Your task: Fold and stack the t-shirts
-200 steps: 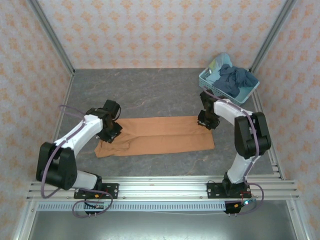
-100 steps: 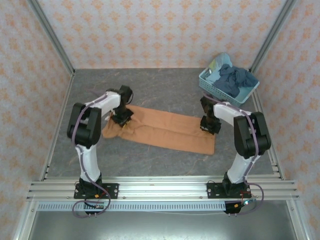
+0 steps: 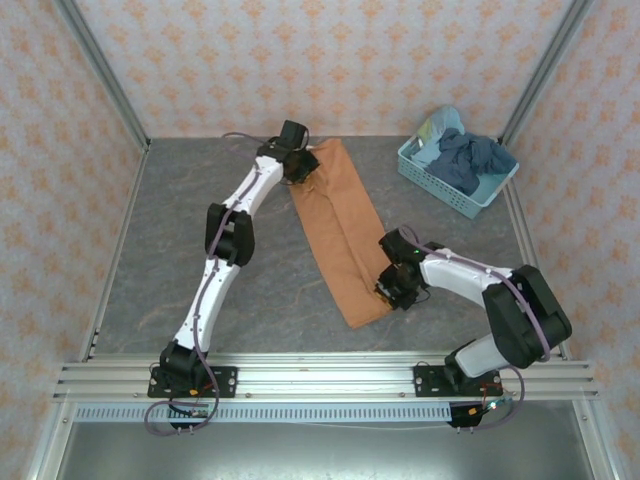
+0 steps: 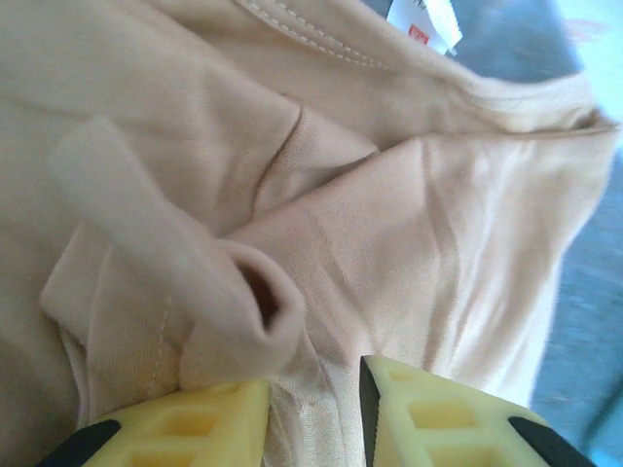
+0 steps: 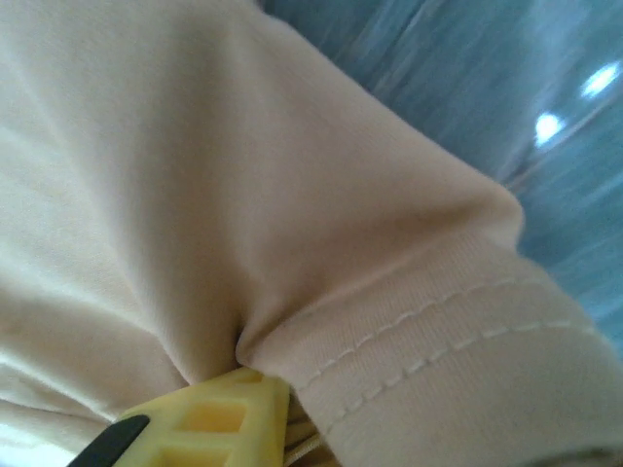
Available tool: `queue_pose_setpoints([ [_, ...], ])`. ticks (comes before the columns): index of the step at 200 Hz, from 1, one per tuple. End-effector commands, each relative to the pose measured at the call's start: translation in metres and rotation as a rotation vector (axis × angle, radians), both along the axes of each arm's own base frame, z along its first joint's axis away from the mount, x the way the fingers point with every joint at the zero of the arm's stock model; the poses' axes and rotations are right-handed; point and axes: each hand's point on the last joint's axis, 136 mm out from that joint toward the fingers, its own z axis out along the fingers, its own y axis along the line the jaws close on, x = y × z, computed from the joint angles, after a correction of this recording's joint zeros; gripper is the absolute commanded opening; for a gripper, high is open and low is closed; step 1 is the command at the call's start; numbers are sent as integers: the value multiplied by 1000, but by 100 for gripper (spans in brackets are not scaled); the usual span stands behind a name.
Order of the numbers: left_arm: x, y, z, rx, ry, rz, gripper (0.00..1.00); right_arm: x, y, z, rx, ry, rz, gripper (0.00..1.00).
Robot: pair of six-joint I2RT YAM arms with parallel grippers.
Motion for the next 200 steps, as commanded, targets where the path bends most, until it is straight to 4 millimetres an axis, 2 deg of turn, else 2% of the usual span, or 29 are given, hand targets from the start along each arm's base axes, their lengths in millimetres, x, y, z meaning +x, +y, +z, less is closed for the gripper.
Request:
queue_pose_setpoints([
  [1,17,-24,-14,-128,-50,22,35,-14,25,-26,50,126,-145,23],
  [13,26,-26,4,-145,-107,28,36,-7,39,-22,64,112,-129,23],
  [23,31,-27,28,-150,-158,23,37,-2,47,-17,66,110,-113,24],
  [32,34,-29,57,-148,-210,18,40,1,52,-11,67,105,-101,25],
  [48,32,-27,116,-123,-303,22,48,5,49,3,48,86,-106,26],
  [57,28,-23,148,-99,-348,22,52,5,44,13,33,67,-112,29],
  [70,16,-12,182,-47,-368,19,55,8,37,31,21,32,-111,32],
  [89,-11,0,206,22,-332,-14,55,13,23,59,-3,-27,-76,38],
  [106,-45,1,202,59,-235,-74,54,19,6,78,-16,-81,-45,39],
  [122,-89,-6,183,69,-124,-144,51,26,-15,89,-24,-137,-15,39],
  [138,-146,-15,153,38,3,-210,47,29,-36,95,-44,-170,32,39],
  [152,-205,-18,119,29,133,-265,44,34,-48,100,-45,-200,90,39],
  [158,-230,-18,104,37,190,-288,44,36,-49,101,-40,-209,125,39],
  [165,-261,-16,98,41,233,-316,43,36,-50,101,-40,-212,169,40],
  [180,-321,-15,68,25,353,-364,44,32,-46,93,-20,-184,260,39],
  [200,-385,-20,40,2,453,-416,46,19,-37,72,37,-108,307,41],
])
